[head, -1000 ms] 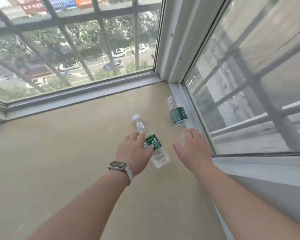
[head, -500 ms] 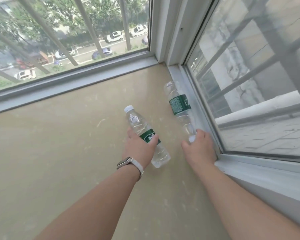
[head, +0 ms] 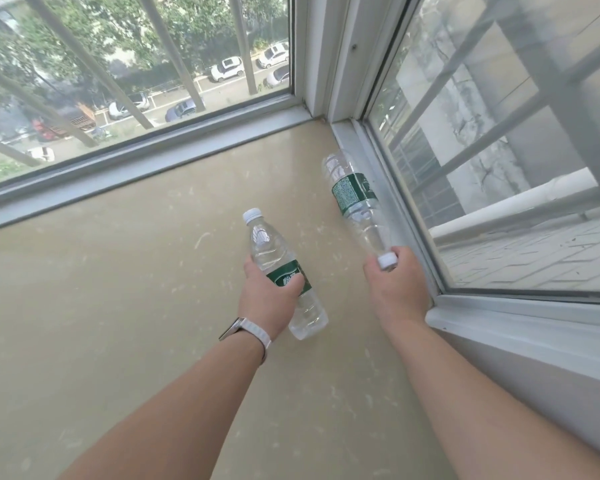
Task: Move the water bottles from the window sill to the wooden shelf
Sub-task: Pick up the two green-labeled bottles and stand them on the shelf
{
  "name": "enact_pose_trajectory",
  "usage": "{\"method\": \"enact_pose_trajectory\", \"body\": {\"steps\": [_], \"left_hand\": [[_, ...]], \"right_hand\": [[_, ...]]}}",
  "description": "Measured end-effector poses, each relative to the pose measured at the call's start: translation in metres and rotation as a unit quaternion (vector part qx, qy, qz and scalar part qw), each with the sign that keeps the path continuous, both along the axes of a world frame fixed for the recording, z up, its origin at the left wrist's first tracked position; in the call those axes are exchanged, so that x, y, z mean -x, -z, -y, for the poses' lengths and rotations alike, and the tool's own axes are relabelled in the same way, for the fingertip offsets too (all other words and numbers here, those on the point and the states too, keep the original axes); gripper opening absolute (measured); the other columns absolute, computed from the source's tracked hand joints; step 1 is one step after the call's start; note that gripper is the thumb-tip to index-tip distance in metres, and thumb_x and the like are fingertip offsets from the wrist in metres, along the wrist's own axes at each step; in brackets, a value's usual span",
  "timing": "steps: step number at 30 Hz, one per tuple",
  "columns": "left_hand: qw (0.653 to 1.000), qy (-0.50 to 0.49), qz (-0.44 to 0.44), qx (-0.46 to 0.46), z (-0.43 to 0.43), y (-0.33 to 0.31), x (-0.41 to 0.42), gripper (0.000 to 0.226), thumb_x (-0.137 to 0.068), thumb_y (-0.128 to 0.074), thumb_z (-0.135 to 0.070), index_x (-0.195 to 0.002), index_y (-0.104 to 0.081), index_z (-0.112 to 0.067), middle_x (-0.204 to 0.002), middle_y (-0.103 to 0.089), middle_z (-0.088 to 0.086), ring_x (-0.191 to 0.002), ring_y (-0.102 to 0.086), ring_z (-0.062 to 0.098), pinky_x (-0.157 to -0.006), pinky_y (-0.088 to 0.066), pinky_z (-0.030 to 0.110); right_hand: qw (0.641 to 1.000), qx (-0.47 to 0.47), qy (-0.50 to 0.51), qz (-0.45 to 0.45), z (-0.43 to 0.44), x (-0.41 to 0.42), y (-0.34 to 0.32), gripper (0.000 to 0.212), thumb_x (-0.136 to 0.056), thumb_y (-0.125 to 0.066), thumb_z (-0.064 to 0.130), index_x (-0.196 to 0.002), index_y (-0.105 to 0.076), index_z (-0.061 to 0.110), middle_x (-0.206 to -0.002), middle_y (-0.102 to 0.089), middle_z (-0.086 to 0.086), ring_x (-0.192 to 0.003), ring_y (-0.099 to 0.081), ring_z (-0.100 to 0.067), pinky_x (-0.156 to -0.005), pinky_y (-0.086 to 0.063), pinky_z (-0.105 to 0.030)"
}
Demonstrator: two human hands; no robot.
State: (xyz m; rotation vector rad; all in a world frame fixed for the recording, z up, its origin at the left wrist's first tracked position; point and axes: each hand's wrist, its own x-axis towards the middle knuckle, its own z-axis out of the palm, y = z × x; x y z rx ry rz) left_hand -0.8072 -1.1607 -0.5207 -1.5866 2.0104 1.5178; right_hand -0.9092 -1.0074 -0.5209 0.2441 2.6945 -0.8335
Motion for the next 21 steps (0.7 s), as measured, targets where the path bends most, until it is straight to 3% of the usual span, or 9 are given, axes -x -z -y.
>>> {"method": "enact_pose_trajectory", "body": {"steps": [4, 8, 11, 15, 21], "left_hand": [[0.999, 0.023, -0.023, 0.001, 0.009, -0.019, -0.015, 0.054, -0.075, -0.071, -0.031, -0.12, -0.04, -0.031, -0.1, -0.062, -0.012, -0.084, -0.063, 0.005, -0.061, -0.045, 0.023], [0.997, 0.066, -0.044, 0.022, 0.017, -0.041, -0.025, 0.057, -0.073, -0.074, -0.033, -0.12, -0.041, -0.03, -0.103, -0.062, -0.013, -0.088, -0.064, 0.007, -0.066, -0.049, 0.026], [0.994, 0.076, -0.071, 0.036, 0.021, -0.057, -0.032, 0.064, -0.066, -0.073, -0.039, -0.12, -0.04, -0.034, -0.108, -0.062, -0.01, -0.092, -0.064, 0.007, -0.075, -0.053, 0.03], [0.991, 0.069, -0.093, 0.061, 0.03, -0.083, -0.048, 0.062, -0.067, -0.077, -0.031, -0.116, -0.039, -0.037, -0.108, -0.06, -0.009, -0.094, -0.062, 0.01, -0.079, -0.053, 0.035], [0.987, 0.059, -0.117, 0.097, 0.044, -0.133, -0.07, 0.059, -0.071, -0.079, -0.018, -0.118, -0.042, -0.026, -0.104, -0.061, -0.008, -0.091, -0.063, 0.011, -0.074, -0.049, 0.032]], "right_hand": [[0.997, 0.064, 0.023, -0.043, -0.002, -0.007, -0.019, 0.03, -0.085, -0.067, 0.033, -0.109, -0.059, 0.019, -0.096, -0.059, 0.002, -0.084, -0.052, -0.018, -0.069, -0.033, -0.029], [0.986, 0.151, 0.03, -0.063, 0.001, -0.017, -0.037, 0.023, -0.078, -0.063, 0.036, -0.096, -0.059, 0.022, -0.09, -0.061, 0.001, -0.081, -0.053, -0.019, -0.068, -0.036, -0.028], [0.973, 0.215, 0.045, -0.065, 0.005, -0.02, -0.056, 0.016, -0.079, -0.067, 0.028, -0.092, -0.061, 0.023, -0.092, -0.063, 0.002, -0.085, -0.057, -0.016, -0.071, -0.041, -0.021], [0.951, 0.298, 0.062, -0.053, 0.009, -0.021, -0.09, 0.015, -0.085, -0.069, 0.021, -0.083, -0.057, 0.03, -0.083, -0.058, 0.015, -0.079, -0.055, -0.006, -0.071, -0.043, -0.02], [0.933, 0.356, 0.03, -0.039, 0.011, -0.027, -0.141, 0.011, -0.093, -0.063, 0.027, -0.093, -0.053, 0.032, -0.091, -0.061, 0.01, -0.084, -0.059, -0.005, -0.074, -0.045, -0.023]]}}
